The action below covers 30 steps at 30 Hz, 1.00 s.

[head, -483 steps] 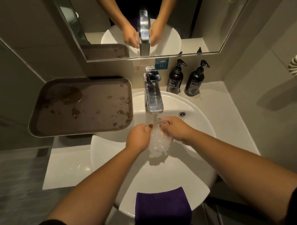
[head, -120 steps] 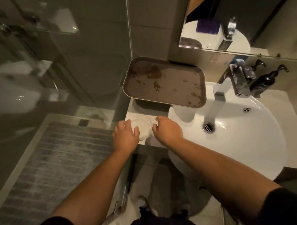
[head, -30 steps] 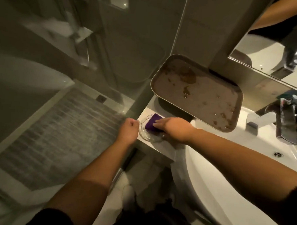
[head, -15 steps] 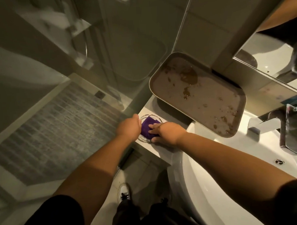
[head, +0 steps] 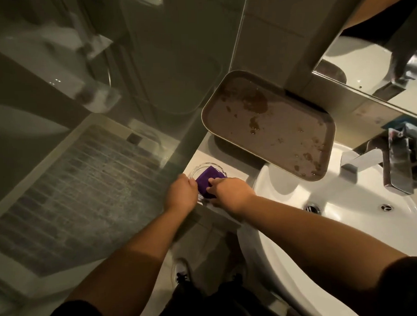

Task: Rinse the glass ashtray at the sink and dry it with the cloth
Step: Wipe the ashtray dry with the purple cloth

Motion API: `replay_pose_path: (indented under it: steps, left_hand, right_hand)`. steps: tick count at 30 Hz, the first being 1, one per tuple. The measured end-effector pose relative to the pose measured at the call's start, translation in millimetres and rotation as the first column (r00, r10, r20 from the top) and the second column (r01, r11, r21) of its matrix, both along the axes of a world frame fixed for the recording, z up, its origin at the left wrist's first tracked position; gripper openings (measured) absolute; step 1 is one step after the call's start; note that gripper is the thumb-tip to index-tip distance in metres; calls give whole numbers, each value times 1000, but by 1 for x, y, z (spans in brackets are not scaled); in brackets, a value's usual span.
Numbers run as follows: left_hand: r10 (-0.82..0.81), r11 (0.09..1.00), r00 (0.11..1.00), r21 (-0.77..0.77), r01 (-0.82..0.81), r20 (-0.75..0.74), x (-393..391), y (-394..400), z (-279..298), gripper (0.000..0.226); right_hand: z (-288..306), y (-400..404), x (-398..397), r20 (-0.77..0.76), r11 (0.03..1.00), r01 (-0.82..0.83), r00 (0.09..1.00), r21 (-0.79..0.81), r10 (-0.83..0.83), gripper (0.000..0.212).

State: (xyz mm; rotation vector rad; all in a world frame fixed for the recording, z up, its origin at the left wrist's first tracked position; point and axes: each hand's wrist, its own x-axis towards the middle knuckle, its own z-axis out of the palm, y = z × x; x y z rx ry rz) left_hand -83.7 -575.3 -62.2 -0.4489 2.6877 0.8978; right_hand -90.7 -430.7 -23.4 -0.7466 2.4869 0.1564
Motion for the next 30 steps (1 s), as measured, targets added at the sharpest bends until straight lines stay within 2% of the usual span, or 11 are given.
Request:
replay_pose_path:
  steps: [3, 5, 7, 11, 15, 17, 20, 23, 25, 27, 30]
  left_hand:
    - [-169, 983, 986, -73, 170, 15, -16, -10, 6, 35]
    - [-331, 929, 942, -158, 335, 54, -26, -14, 6, 30]
    - [-402, 881, 912, -233, 411, 86, -31, -15, 4, 20]
    - [-350, 890, 933, -283, 358, 79, -23, -7, 7, 19]
    - [-292, 903, 953, -307, 301, 77, -16, -2, 11, 22]
    - [-266, 908, 960, -311, 281, 91, -14, -1, 12, 23]
    - [-212, 941, 976, -258, 219, 55, -7, -2, 9, 27]
    - [-250, 946, 968, -208, 249, 19, -17, -7, 8, 33]
    - [-342, 915, 939, -217, 340, 27, -33, -10, 8, 34]
    - [-428, 860, 901, -271, 432, 75, -46, -9, 8, 26]
    - [-472, 808, 874, -337, 483, 118, -47, -6, 10, 20]
  right_hand:
    - [6, 7, -8, 20, 992, -125, 992, 0, 125, 48]
    - [8, 12, -14, 10, 974, -224, 975, 16, 224, 50]
    - [10, 15, -16, 14, 966, -254, 967, 47, 254, 50]
    - [13, 1, -7, 56, 996, -78, 996, 30, 77, 47]
    - [2, -15, 16, -18, 987, 146, 989, -62, -147, 36]
    - [-1, -16, 17, -10, 983, 168, 986, -73, -169, 36]
    - [3, -8, 6, 9, 996, 48, 999, -78, -48, 38]
    - [9, 13, -21, 48, 982, -186, 982, 20, 185, 47]
    - [14, 23, -39, 100, 965, -256, 963, 61, 249, 51]
    - [17, 25, -48, 141, 956, -284, 952, 77, 271, 50]
    - [20, 21, -42, 113, 928, -341, 938, 148, 327, 52]
